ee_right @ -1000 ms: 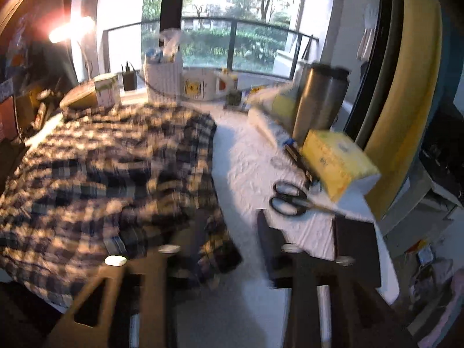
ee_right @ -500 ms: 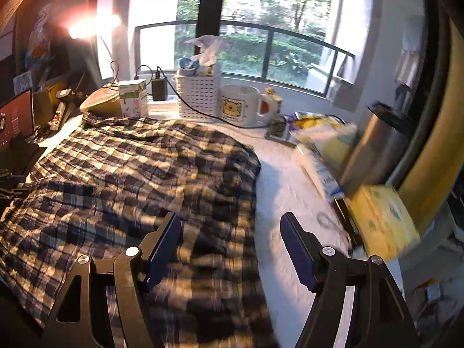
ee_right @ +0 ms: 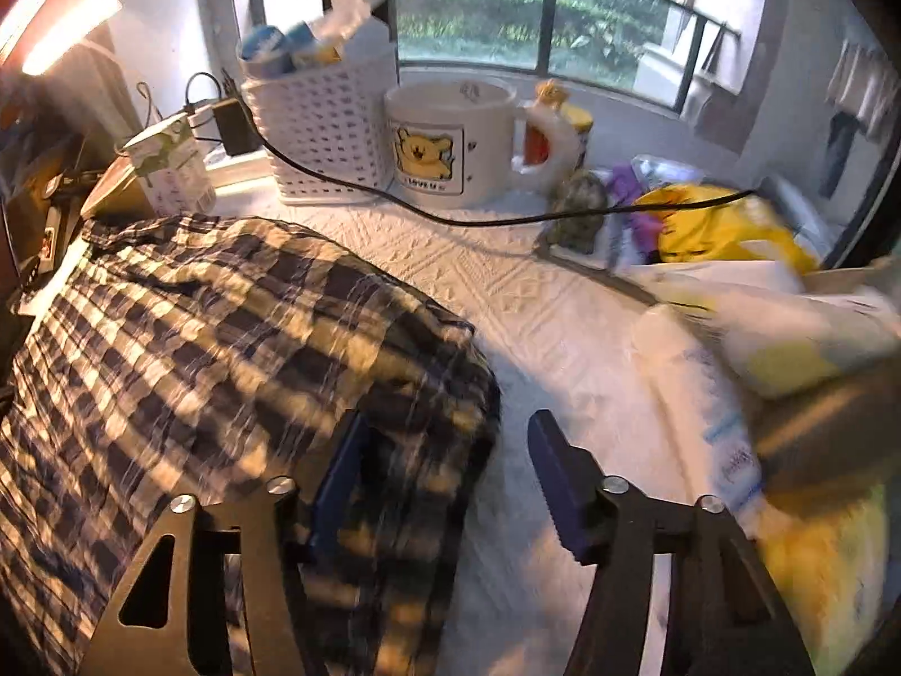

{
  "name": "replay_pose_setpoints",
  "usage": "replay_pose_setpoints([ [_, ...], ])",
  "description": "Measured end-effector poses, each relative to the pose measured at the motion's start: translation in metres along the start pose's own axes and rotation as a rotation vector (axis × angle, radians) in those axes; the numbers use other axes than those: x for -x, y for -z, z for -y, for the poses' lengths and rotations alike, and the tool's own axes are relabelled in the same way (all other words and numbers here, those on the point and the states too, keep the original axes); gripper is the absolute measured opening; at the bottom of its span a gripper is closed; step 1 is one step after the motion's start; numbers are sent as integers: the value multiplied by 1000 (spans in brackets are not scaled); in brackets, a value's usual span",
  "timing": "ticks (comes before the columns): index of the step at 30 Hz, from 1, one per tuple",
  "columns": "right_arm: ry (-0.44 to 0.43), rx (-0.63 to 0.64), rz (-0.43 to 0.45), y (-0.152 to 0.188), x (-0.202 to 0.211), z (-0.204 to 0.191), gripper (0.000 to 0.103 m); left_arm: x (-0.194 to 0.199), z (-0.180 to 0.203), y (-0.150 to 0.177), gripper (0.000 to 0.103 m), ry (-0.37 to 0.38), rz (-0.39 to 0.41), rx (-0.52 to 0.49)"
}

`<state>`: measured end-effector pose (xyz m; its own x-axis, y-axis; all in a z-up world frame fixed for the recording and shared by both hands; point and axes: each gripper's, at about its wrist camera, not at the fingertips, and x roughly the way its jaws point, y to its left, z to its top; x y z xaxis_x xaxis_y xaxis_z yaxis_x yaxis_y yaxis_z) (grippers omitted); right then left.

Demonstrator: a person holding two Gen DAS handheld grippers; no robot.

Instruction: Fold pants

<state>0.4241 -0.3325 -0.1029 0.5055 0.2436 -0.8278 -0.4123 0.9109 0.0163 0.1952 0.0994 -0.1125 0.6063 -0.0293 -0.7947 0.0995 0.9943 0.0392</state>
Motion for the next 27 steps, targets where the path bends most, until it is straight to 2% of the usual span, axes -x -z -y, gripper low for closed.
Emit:
replay_pose_setpoints([
  [1, -28, -9, -17, -3, -9, 1, 41, -2, 0, -2, 1, 0, 0, 1],
  [2, -37, -5, -27, -5, -15, 0, 24, -4, -1, -4, 1, -2, 3, 5],
  [5, 40, 73, -11, -7, -25, -12, 19, -10, -2, -12, 1, -4, 10, 17],
  [8, 124, 86, 3, -14, -26, -12, 18, -16, -4, -22, 1, -11, 20, 24],
  [13, 148, 86, 13, -18, -21, -11, 18, -22, -11, -34, 1, 2, 9, 50],
  [14, 151, 92, 21, -18, -16, -12, 22, -17, -10, -35, 1, 10, 15, 51],
  [16, 164, 101, 49, -13, 2, -16, 36, -3, -9, -34, 2, 15, 39, 38],
  [18, 190, 117, 90, -2, 29, -23, 67, 11, -8, -27, 8, 13, 48, 31],
  [19, 190, 122, 108, 4, 39, -26, 71, 18, -6, -23, 12, 14, 53, 33],
  [21, 193, 122, 146, 24, 68, -32, 73, 35, -2, -11, 31, 37, 75, 35],
  [24, 208, 115, 172, 52, 99, -38, 73, 54, 8, 5, 34, 71, 101, 18],
  [27, 212, 100, 188, 82, 122, -43, 73, 76, 23, 28, 50, 103, 129, -4],
])
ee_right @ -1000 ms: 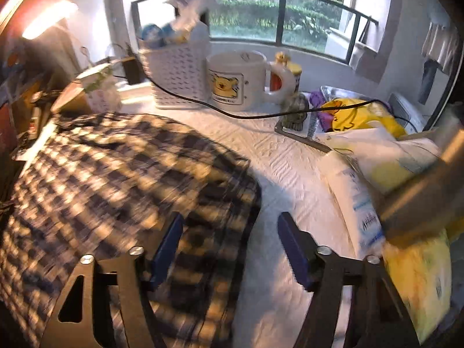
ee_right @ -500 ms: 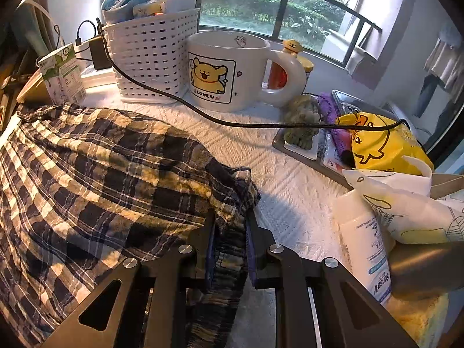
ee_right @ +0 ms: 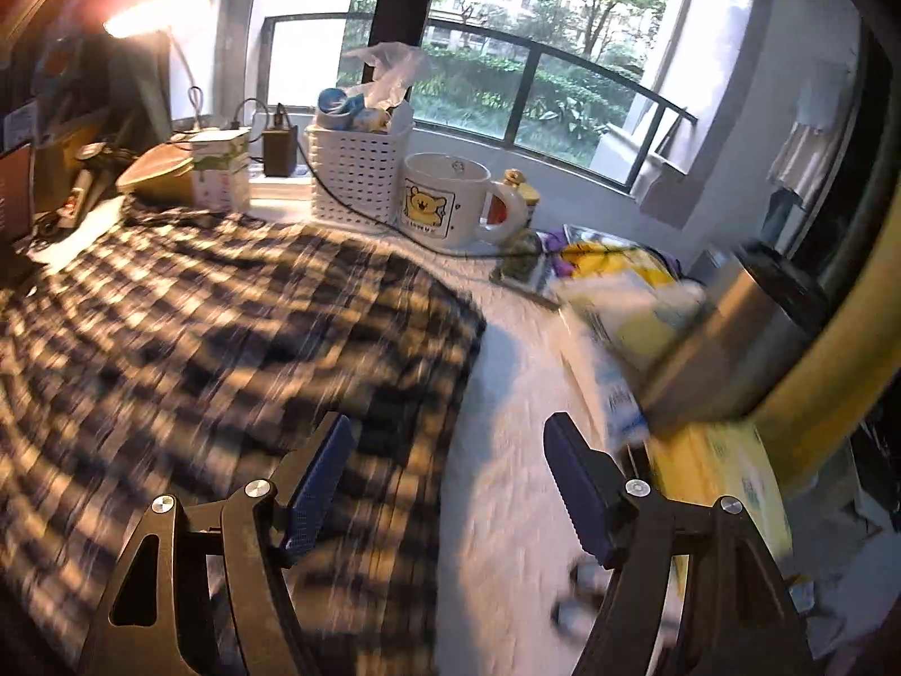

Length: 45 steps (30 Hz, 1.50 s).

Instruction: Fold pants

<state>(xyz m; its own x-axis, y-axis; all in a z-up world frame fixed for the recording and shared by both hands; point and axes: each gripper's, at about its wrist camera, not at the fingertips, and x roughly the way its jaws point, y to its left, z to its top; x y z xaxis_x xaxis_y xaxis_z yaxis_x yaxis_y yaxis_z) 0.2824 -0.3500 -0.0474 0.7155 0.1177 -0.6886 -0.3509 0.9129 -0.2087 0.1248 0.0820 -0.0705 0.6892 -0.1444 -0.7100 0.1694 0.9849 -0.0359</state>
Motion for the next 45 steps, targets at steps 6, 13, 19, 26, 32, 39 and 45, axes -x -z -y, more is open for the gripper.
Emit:
replay_pose_setpoints([
  [6, 35, -41, 1, 47, 39, -10, 73, 25, 26, 34, 50, 68, 17, -20],
  [13, 41, -98, 1, 88, 72, -21, 73, 39, 49, 72, 50, 116, -17, -69],
  [19, 62, -159, -20, 115, 84, -20, 73, 49, 61, 86, 56, 145, -17, -130],
  [26, 81, -177, -52, 130, 84, -17, 83, 31, 86, 92, 61, 147, -51, -222],
  [32, 102, -153, -74, 138, 78, -17, 89, 12, 84, 91, 88, 27, -59, -198],
  [39, 158, -68, -103, 145, 59, -23, 89, -1, 83, 82, 78, -4, -20, -136],
  [45, 205, 55, -66, 140, 50, -29, 89, 8, 96, 80, 5, 76, -18, -194],
])
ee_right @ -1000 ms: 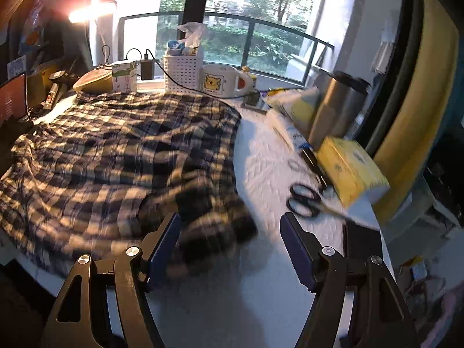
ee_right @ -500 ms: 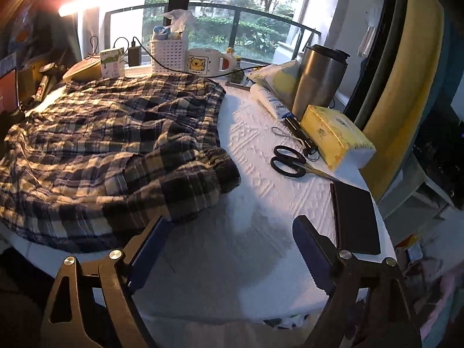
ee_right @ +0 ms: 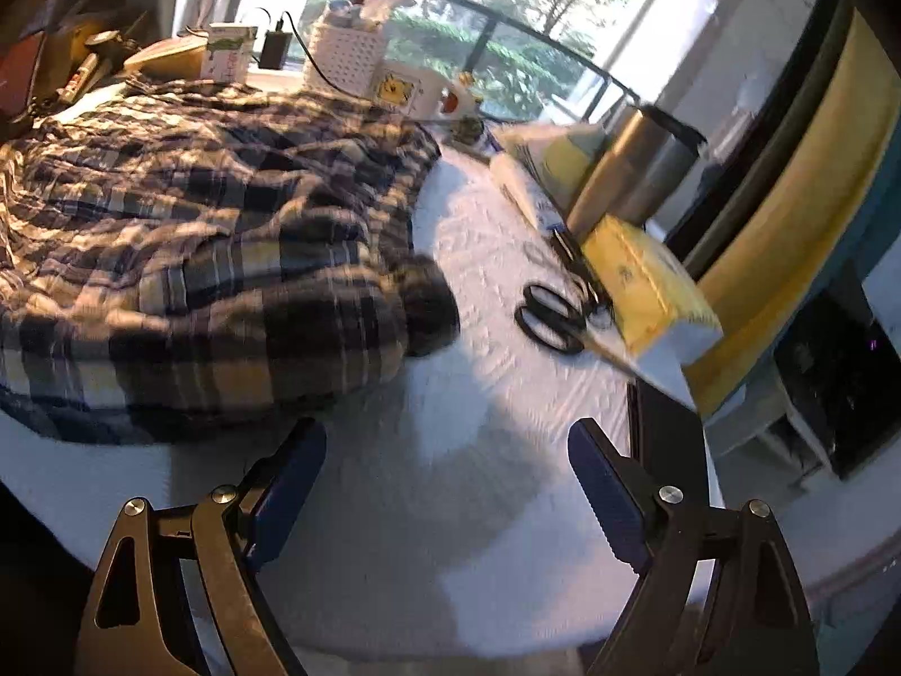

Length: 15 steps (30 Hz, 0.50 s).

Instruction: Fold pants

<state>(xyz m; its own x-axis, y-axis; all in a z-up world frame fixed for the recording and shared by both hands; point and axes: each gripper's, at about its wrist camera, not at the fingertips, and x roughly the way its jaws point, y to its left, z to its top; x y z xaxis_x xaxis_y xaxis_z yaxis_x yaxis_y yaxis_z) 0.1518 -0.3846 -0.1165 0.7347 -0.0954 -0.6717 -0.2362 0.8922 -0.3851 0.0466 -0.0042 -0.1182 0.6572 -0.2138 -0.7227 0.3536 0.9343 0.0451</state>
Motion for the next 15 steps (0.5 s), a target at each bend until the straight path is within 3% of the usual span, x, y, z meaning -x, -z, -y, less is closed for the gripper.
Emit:
replay_pose_setpoints([
  [7, -107, 26, 86, -15, -12, -10, 88, 39, -26, -7, 4, 54, 69, 119],
  [8, -143, 20, 93, -16, -13, -12, 73, 44, -27, -9, 4, 59, 77, 122],
  [9, -191, 9, 98, -18, -12, -14, 49, 51, -29, -10, 4, 61, 89, 126],
  [11, -220, -10, 115, -20, -7, -20, 29, 59, -31, -13, 4, 55, 104, 128],
  [15, -241, -40, 162, -25, 11, -23, 26, 75, -36, -20, 4, 46, 147, 133],
])
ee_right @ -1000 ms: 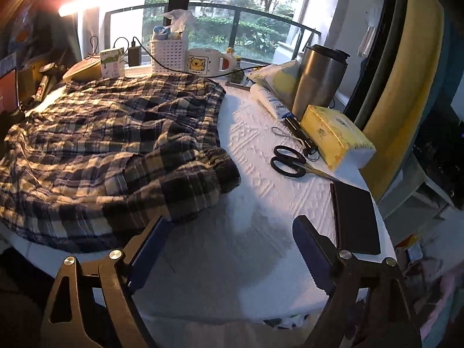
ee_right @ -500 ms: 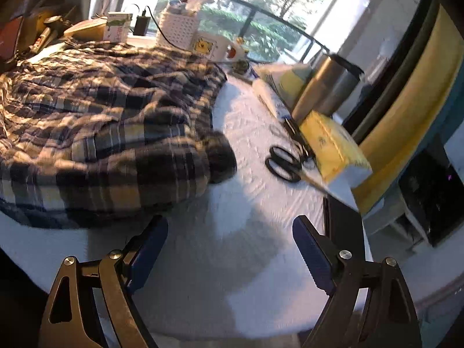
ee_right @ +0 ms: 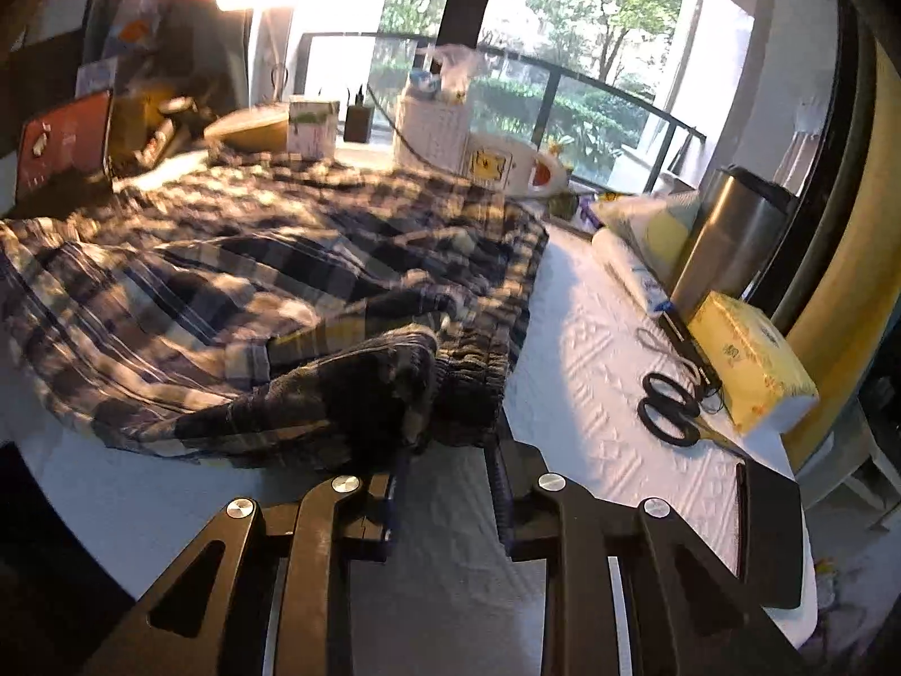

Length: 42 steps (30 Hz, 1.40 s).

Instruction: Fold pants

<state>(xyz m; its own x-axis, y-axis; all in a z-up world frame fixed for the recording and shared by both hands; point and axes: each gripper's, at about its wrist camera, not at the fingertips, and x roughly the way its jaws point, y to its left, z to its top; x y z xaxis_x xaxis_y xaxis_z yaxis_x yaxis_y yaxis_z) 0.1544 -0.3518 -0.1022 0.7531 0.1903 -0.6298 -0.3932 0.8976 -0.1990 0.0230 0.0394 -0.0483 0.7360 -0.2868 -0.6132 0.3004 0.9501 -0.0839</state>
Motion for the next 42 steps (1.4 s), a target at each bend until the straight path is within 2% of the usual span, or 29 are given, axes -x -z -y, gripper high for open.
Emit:
replay_pose_setpoints([
  [4, 4, -47, 44, -11, 21, 7, 26, 12, -1, -9, 4, 0, 48, -4],
  [10, -64, -206, 127, -29, 43, 43, 26, 16, 3, -33, 4, -3, 112, -31],
  [15, -51, -212, 178, -53, 49, 56, 26, 12, 3, -59, 4, -11, 149, -68],
  [19, -51, -221, 200, -67, 46, 63, 26, 3, -8, -78, 4, -38, 162, -53],
  [30, -67, -276, 215, -111, 10, 83, 26, -35, -46, -128, 4, -112, 158, -45],
  [42, -52, -320, 190, -156, -56, 108, 26, -114, -89, -187, 4, -111, 103, -64],
])
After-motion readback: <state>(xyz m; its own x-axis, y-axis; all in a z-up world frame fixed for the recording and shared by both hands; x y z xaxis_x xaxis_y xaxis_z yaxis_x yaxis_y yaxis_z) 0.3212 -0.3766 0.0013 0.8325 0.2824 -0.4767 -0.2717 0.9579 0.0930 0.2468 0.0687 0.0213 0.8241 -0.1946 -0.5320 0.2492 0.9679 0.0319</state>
